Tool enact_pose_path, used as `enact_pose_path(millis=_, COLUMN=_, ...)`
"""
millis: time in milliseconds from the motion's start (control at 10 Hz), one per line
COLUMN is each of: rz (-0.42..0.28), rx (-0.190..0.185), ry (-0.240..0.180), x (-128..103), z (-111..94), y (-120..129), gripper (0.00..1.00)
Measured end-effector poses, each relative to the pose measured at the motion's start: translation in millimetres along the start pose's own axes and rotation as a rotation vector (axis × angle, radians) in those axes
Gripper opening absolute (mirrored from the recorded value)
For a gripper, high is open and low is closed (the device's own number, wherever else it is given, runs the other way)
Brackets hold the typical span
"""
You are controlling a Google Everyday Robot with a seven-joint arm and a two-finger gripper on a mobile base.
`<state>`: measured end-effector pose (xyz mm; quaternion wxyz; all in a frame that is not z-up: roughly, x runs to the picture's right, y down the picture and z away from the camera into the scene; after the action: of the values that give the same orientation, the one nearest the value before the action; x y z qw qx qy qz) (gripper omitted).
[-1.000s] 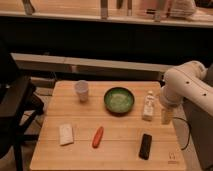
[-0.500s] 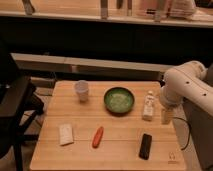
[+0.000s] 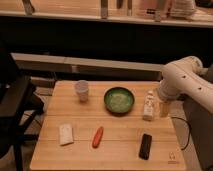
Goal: Push the ceramic bowl across the table
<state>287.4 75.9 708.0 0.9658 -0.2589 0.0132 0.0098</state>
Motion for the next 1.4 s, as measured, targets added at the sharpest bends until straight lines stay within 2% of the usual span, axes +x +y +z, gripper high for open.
enact_pose_path(millis=300, rz=-0.009, rx=0.014, ry=-0.002, x=0.7, z=1.8, y=-3.5, gripper=0.80)
enact_pose_path(millis=600, rz=-0.033, rx=0.029, ry=-0.006, x=-5.1, z=9.0, y=-23.6, gripper=0.80)
enact_pose_path(millis=800, rz=-0.041, rx=0.040, ry=-0.003, x=-1.8, z=11.7, y=-26.6, gripper=0.80)
enact_pose_path(millis=1400, rz=-0.073, rx=0.052, ry=-0.010, x=-14.4, z=19.8, y=-43.3, gripper=0.80)
